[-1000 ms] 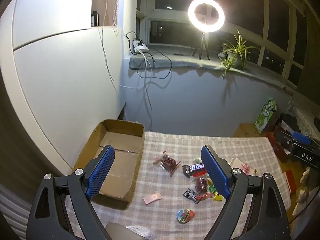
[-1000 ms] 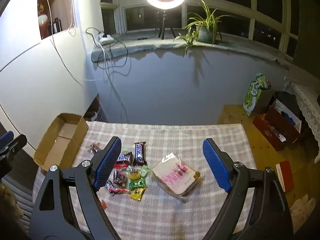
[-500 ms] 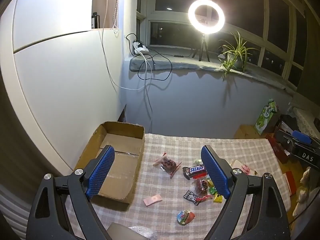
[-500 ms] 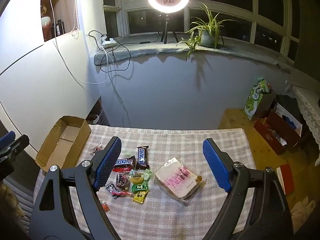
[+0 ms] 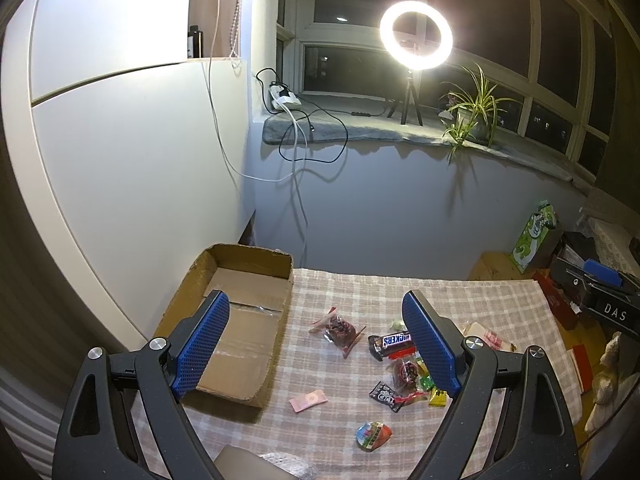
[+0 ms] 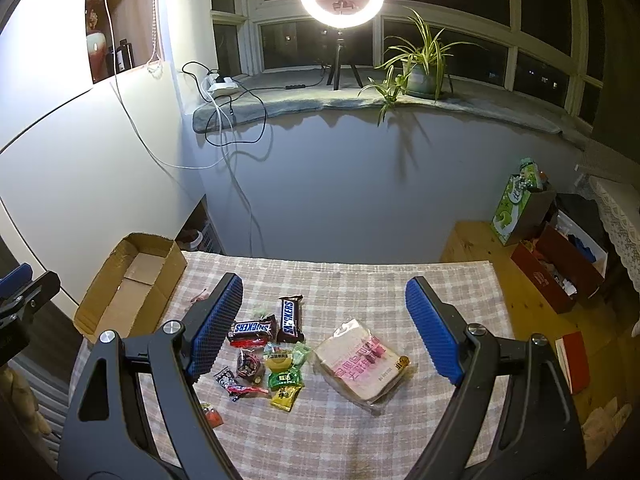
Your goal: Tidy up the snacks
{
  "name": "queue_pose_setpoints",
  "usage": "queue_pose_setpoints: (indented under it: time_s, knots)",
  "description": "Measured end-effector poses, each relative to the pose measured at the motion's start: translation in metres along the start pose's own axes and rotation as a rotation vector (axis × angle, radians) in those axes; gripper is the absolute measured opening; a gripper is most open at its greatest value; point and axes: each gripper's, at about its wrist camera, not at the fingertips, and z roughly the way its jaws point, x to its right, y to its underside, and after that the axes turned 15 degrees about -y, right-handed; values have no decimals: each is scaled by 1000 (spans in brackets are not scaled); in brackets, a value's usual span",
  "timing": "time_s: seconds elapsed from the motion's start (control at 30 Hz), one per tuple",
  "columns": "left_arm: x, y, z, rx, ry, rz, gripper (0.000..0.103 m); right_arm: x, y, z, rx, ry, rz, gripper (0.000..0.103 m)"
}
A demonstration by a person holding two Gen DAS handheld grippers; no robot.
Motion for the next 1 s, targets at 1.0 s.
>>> queue_pose_setpoints:
  time_s: [1.0]
  knots:
    - [-2,-5,0,14,-18,2,89,-2,1,1,11,-2,-7,86]
